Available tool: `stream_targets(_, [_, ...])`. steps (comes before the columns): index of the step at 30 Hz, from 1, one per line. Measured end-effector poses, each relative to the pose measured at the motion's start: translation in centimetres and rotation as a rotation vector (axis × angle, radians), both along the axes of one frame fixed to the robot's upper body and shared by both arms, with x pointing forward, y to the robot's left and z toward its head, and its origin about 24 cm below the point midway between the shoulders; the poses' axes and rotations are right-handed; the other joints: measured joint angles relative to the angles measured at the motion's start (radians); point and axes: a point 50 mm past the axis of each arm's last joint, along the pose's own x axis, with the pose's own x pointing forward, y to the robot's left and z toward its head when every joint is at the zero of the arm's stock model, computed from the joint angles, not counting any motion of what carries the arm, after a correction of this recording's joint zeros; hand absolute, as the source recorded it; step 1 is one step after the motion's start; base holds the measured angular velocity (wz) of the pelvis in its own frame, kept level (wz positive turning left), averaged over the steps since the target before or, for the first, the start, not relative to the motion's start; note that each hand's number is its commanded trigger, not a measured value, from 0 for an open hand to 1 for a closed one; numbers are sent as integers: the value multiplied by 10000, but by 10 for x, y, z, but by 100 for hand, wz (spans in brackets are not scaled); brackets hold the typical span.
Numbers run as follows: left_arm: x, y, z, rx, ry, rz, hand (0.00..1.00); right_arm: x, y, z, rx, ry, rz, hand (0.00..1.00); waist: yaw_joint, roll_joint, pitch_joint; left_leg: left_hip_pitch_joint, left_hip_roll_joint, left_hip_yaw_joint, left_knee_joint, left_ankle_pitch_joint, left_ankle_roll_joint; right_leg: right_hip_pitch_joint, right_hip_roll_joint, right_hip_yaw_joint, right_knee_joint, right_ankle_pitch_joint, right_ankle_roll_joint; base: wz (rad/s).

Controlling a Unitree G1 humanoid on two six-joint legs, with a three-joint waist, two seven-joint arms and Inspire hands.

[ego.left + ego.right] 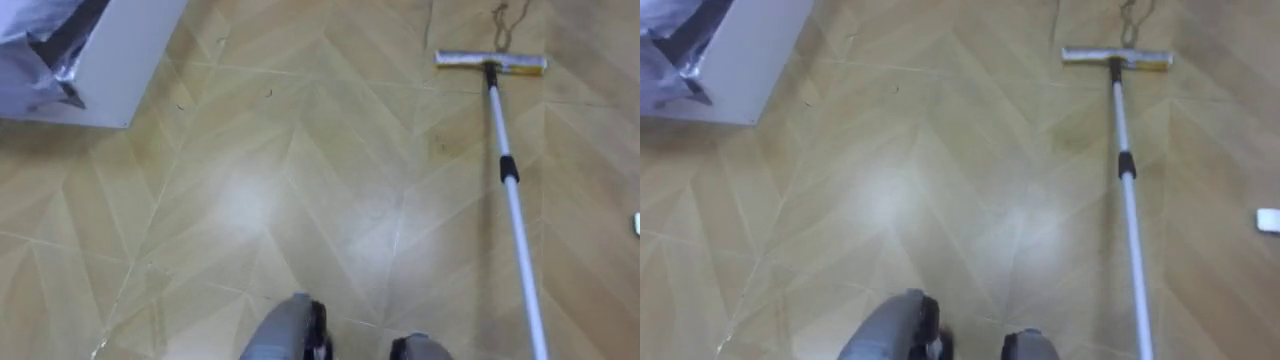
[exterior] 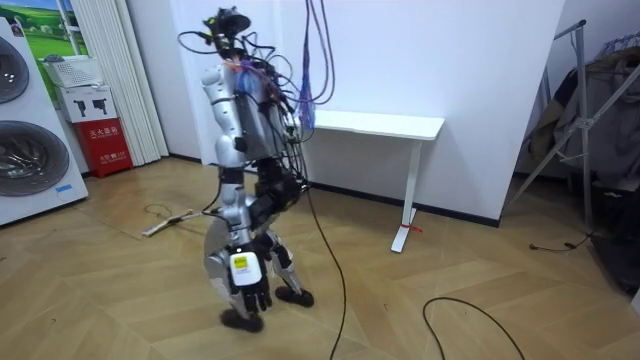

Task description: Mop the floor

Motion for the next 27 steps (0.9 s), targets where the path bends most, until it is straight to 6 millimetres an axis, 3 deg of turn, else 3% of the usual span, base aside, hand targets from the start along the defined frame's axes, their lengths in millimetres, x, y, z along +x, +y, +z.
stream_targets(1, [-1, 1, 0, -8, 16, 0, 0, 3, 2, 0, 109, -114, -3, 100, 22, 43, -77, 101, -39, 3, -123, 241, 124, 185, -5, 50, -111, -68, 92, -3])
stream_targets(2, [1, 3, 1, -48, -9, -17, 0, 2, 5, -1, 381, -215, -88, 100, -11, -71, -75, 390, -196, 49, -130, 77, 425, 569, -65, 180, -338, -176, 270, 9])
stream_targets(3, [4, 3, 1, -82, -84, -55, 0, 0, 5, -2, 503, -188, -150, 100, -10, -79, -75, 505, -193, 147, -114, -32, 586, 676, -77, 255, -407, -165, 296, 19])
stream_targets(4, [9, 2, 1, -143, -229, -95, 0, -8, 3, -4, 596, -43, -268, 100, -11, -78, -92, 720, -229, 315, -34, -301, 762, 825, -163, 295, -249, 23, 663, 19])
stream_targets(5, [12, 1, 1, -150, -312, -75, 0, -23, 1, -7, 577, 278, -371, 100, -16, -93, -109, 986, -411, 372, 8, -589, 917, 864, -273, 337, 201, 343, 984, 20])
stream_targets(6, [15, 1, 1, -157, -377, -54, 0, -41, -3, -9, 486, 701, -515, 100, -44, 4, -114, 1329, -570, 341, 0, -874, 1026, 821, -298, 477, 808, 940, 1050, 19])
stream_targets(7, [16, 0, 1, -155, -405, -132, 0, -51, -5, -11, 419, 941, -560, 100, -106, 101, -126, 1478, -703, 207, -31, -986, 1068, 771, -299, 525, 1086, 1302, 1052, 24])
stream_targets(8, [17, -3, 1, -163, -494, -154, 0, -72, -8, -12, 264, 1435, -722, 100, -227, 364, -225, 1664, -863, -88, -91, -1163, 1133, 485, -214, 559, 1277, 1545, 1019, 20])
stream_targets(10, [21, -4, 1, -95, -658, -170, 0, -94, -5, -16, 151, 1956, -901, 100, -323, 618, -207, 1900, -889, -121, -299, -1267, 1213, -454, -167, 556, 1113, 1534, 1003, 10])
stream_targets(11, [21, -6, 0, -103, -631, -208, 0, -107, 0, -19, 214, 2273, -967, 100, -420, 740, -247, 2049, -909, -160, -468, -1300, 1220, -982, -130, 531, 364, 1553, 975, 4])
stream_targets(13, [20, -7, 0, -111, -567, -241, 0, -127, 13, -24, 503, 2719, -1178, 100, -556, 803, -277, 2335, -995, -276, -651, -1419, 1146, -1397, -93, 559, -1323, 1922, 813, 8])
stream_targets(14, [19, -7, 0, -61, -530, -181, 0, -139, 21, -26, 718, 3028, -1355, 100, -592, 781, -263, 2542, -1054, -319, -575, -1632, 1070, -1529, -61, 529, -1801, 2708, 786, 11])
stream_targets(15, [15, -11, -1, -134, -463, -60, 0, -149, 26, -27, 860, 3288, -1547, 100, -572, 751, -257, 2705, -1028, -395, -460, -1873, 963, -1432, -49, 432, -1701, 2795, 582, 5])
stream_targets(16, [15, -14, -2, -205, -439, -47, 0, -149, 26, -27, 884, 3343, -1596, 100, -530, 858, -318, 2772, -1006, -466, -405, -1944, 898, -1350, -39, 329, -1682, 2725, 485, -4])
stream_targets(17, [14, -16, -3, -293, -411, -32, 0, -146, 28, -27, 938, 3377, -1645, 100, -545, 805, -258, 2873, -1008, -557, -330, -2054, 774, -1246, -75, 235, -1569, 2559, 402, 5])
stream_targets(19, [18, -18, -3, -349, -491, -85, 0, -131, 26, -27, 908, 3172, -1601, 100, -589, 763, -232, 2891, -991, -544, -71, -2118, 666, -1176, -151, 172, -1290, 2249, 295, 19])
stream_targets(22, [20, -19, -3, -384, -539, -248, 0, -86, 9, -18, 426, 2357, -1445, 100, -573, 639, -153, 2845, -907, -314, 421, -2187, 543, -1161, -228, 113, -829, 1740, 129, 15])
stream_targets(23, [19, -17, -2, -352, -530, -187, 0, -61, -1, -12, 146, 1771, -1284, 100, -496, 561, -102, 2729, -746, -109, 727, -2151, 484, -1140, -111, 195, -723, 1614, 129, 0])
stream_targets(24, [16, -14, -2, -288, -505, -107, 0, -33, -8, -3, -35, 1058, -1158, 100, -465, 488, -73, 2501, -593, -50, 1148, -1999, 252, -1137, 66, 287, -705, 1591, 113, -10])
stream_targets(25, [16, -12, -1, -236, -487, -104, 0, -20, -10, 1, -103, 720, -1053, 100, -401, 421, -48, 2379, -549, -46, 1334, -1873, 154, -1134, 147, 351, -712, 1616, 43, -8])
stream_targets(26, [16, -6, 0, -97, -498, -120, 0, -3, -13, 6, -168, 211, -856, 100, -278, 199, 4, 2081, -502, -23, 1291, -1838, 49, -1127, 346, 571, -760, 1645, -48, 14])
stream_targets(27, [15, -1, 1, -13, -488, -155, 0, 11, -14, 11, -126, -350, -764, 100, -242, 87, -5, 1664, -502, -56, 685, -1804, 81, -1021, 600, 765, -951, 1667, -88, 28])
